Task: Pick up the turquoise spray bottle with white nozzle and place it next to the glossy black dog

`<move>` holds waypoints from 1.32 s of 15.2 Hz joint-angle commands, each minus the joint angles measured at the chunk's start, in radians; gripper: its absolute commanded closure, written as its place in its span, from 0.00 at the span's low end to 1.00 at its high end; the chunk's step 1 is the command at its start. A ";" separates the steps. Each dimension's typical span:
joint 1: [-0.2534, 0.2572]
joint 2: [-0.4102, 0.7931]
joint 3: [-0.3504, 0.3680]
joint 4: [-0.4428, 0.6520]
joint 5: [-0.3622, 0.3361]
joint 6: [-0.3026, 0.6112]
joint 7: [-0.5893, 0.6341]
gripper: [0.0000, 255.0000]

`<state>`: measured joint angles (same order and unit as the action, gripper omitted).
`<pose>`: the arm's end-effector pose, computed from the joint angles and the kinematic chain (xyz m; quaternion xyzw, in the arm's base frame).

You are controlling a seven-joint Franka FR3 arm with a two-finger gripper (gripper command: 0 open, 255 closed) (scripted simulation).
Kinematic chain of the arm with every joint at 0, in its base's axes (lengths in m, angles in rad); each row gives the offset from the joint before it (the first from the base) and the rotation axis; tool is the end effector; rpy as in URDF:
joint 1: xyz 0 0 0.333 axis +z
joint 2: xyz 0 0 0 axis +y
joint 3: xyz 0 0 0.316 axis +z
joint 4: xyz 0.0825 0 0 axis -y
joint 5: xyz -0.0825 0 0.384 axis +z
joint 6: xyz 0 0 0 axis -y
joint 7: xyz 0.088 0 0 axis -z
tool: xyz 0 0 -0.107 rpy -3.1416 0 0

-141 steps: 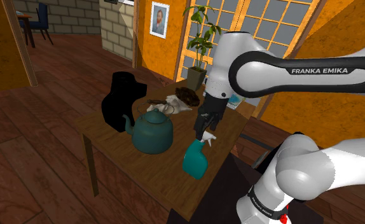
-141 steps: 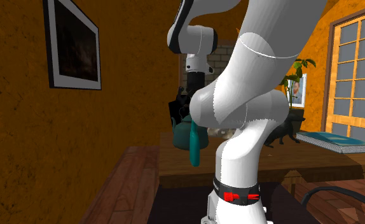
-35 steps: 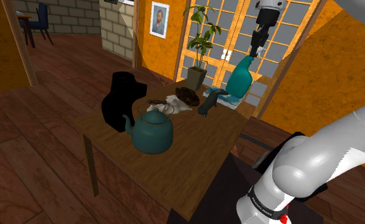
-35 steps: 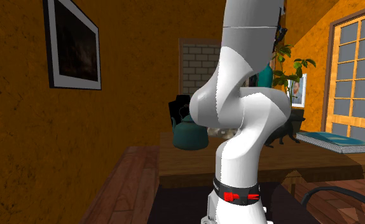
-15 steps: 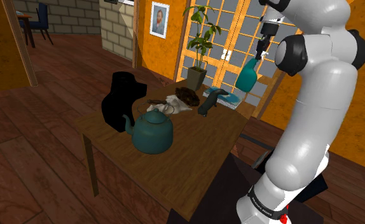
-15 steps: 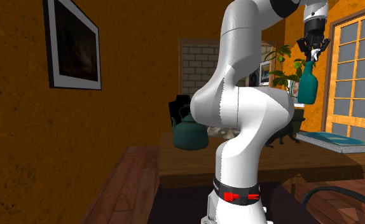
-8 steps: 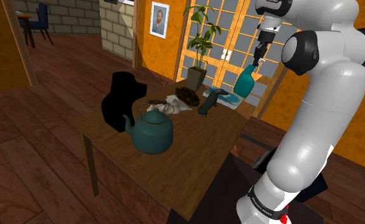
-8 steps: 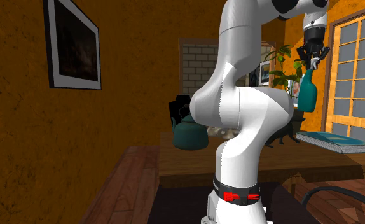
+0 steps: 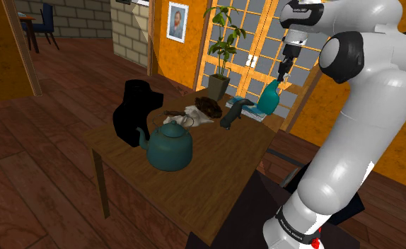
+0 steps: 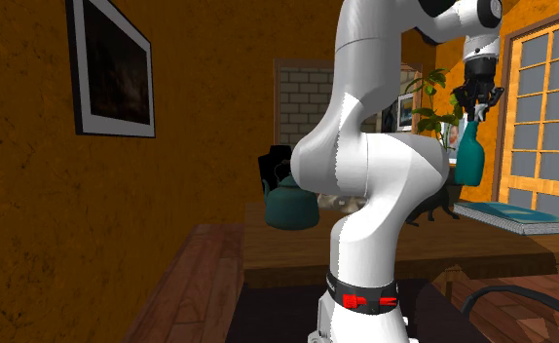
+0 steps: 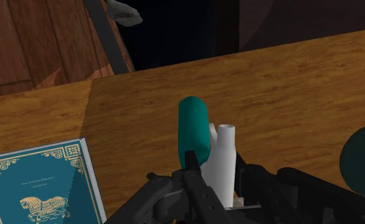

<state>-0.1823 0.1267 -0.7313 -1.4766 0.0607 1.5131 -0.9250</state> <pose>0.3785 -0.4374 0.6089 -0.9995 -0.0073 0.0271 0.0158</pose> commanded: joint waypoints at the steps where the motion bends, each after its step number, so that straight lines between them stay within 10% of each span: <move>1: 0.005 -0.012 0.002 -0.038 -0.008 0.030 0.005 1.00; 20: 0.021 -0.033 0.009 -0.315 -0.020 0.291 0.016 1.00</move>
<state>-0.1613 0.0917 -0.7218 -1.7797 0.0391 1.7897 -0.9074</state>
